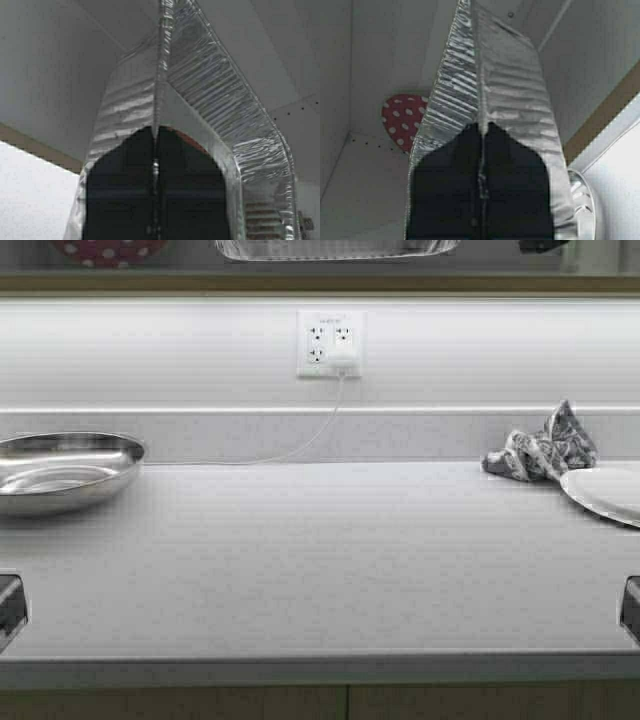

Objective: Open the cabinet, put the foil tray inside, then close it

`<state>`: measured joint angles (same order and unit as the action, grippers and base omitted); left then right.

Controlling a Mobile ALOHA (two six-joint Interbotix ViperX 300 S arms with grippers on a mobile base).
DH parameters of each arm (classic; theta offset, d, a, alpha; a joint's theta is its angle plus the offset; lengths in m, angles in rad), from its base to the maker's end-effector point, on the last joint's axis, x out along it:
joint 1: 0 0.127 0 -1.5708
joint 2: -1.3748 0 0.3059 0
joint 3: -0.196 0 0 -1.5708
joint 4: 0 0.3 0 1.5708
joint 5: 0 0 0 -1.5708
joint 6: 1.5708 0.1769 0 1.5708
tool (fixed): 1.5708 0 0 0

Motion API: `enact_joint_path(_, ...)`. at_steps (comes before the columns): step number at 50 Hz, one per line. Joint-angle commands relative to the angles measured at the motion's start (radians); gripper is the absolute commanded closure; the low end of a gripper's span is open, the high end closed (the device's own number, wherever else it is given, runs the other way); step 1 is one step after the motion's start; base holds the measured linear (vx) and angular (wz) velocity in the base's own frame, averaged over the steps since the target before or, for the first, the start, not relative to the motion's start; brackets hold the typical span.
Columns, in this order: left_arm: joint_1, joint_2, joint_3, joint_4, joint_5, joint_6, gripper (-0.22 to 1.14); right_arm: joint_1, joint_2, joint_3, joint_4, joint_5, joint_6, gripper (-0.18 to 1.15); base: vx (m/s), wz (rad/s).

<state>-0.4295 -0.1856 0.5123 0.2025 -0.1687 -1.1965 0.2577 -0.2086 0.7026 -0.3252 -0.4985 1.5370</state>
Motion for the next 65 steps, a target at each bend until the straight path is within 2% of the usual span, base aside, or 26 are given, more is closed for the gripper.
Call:
enact_joint_path(1, -0.023, 0.051, -0.109, -0.009, 0.015, -0.008, 0.89, 0.000, 0.060, -0.112, -0.055, -0.005, 0.048, 0.89, 0.00, 0.00)
enact_joint_path(11, 0.000, 0.144, -0.198, -0.035, 0.011, -0.008, 0.89, -0.035, 0.155, -0.219, -0.123, -0.005, 0.124, 0.89, 0.00, 0.00)
enact_joint_path(26, 0.067, 0.259, -0.282, -0.052, -0.020, -0.008, 0.89, -0.054, 0.258, -0.353, -0.143, 0.029, 0.138, 0.89, 0.01, 0.00)
enact_joint_path(40, 0.089, 0.347, -0.396, -0.077, -0.012, -0.008, 0.89, -0.054, 0.373, -0.479, -0.155, 0.066, 0.183, 0.89, 0.03, 0.01)
enact_joint_path(49, 0.091, 0.413, -0.445, -0.110, -0.005, -0.008, 0.89, -0.052, 0.411, -0.495, -0.156, 0.066, 0.198, 0.89, 0.04, 0.01)
enact_joint_path(65, 0.092, 0.443, -0.434, -0.173, -0.015, -0.008, 0.89, -0.066, 0.411, -0.492, -0.156, 0.035, 0.199, 0.89, 0.05, 0.01)
